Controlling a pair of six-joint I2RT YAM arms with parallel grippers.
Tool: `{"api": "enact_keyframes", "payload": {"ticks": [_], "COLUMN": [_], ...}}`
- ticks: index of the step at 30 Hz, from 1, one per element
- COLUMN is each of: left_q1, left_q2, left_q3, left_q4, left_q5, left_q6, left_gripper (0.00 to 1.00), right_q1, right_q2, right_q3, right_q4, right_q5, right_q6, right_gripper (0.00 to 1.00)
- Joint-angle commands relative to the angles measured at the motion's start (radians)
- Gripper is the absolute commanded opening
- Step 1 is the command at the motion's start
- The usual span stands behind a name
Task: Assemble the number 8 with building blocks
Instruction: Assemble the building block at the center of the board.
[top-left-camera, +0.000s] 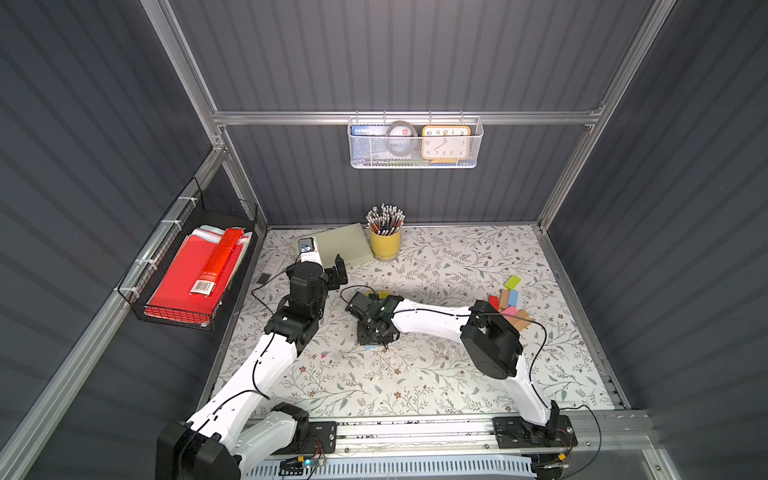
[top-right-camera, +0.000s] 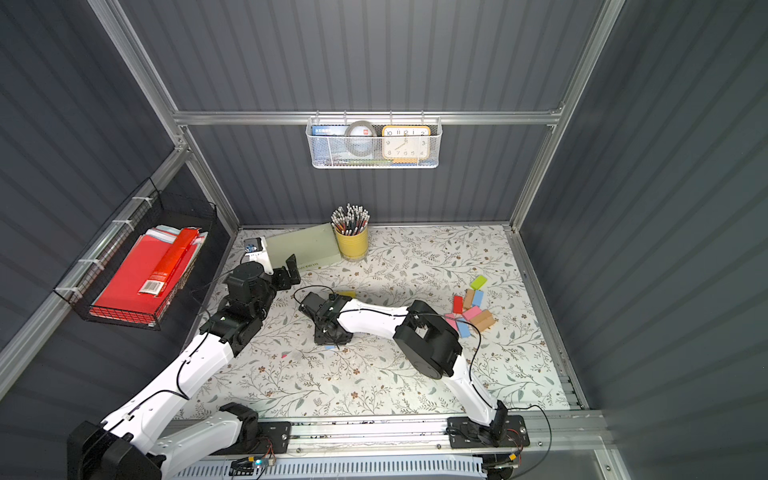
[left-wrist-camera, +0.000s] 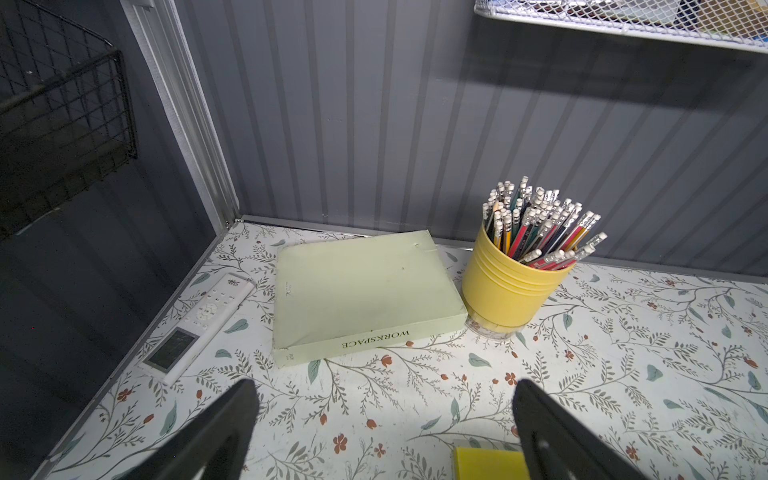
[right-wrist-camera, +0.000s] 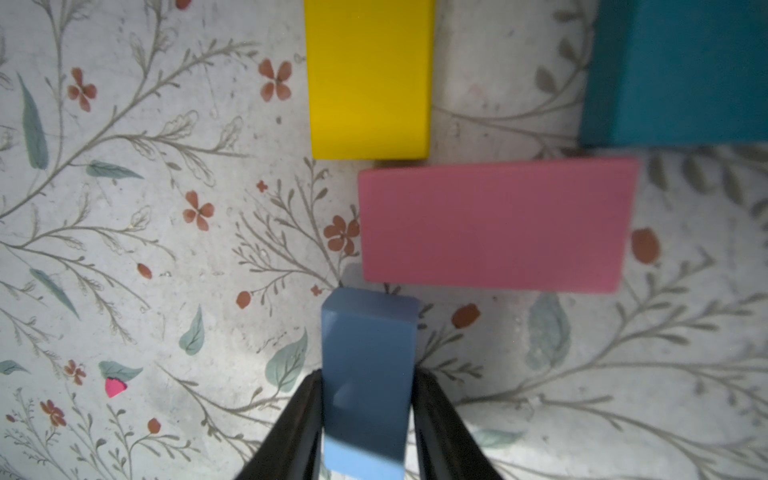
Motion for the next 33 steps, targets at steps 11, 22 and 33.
{"api": "enact_keyframes", "payload": {"ticks": [11,22,33], "left_q1": [0.007,0.007,0.007], "left_q2": [0.003,0.006,0.004], "left_q3": [-0.004,-0.004,-0.006], "left_q4": [0.001,0.0,0.0], "left_q5": [0.017,0.018,0.018], "left_q6": [0.017,0.017,0.017], "left_gripper": [0.99,1.0,0.99], "right_q1": [-0.017,-0.022,-0.02], "right_q2": [0.077,0.091,0.008], "right_q3": [0.0,0.01,0.013], "right_q4": [-0.032,-0.036,-0.063], "right_q5": [0.045,0.04,0.08], "right_q6": [-0.041,-0.049,-0.037], "right_gripper": [0.37,0.38,0.56]}}
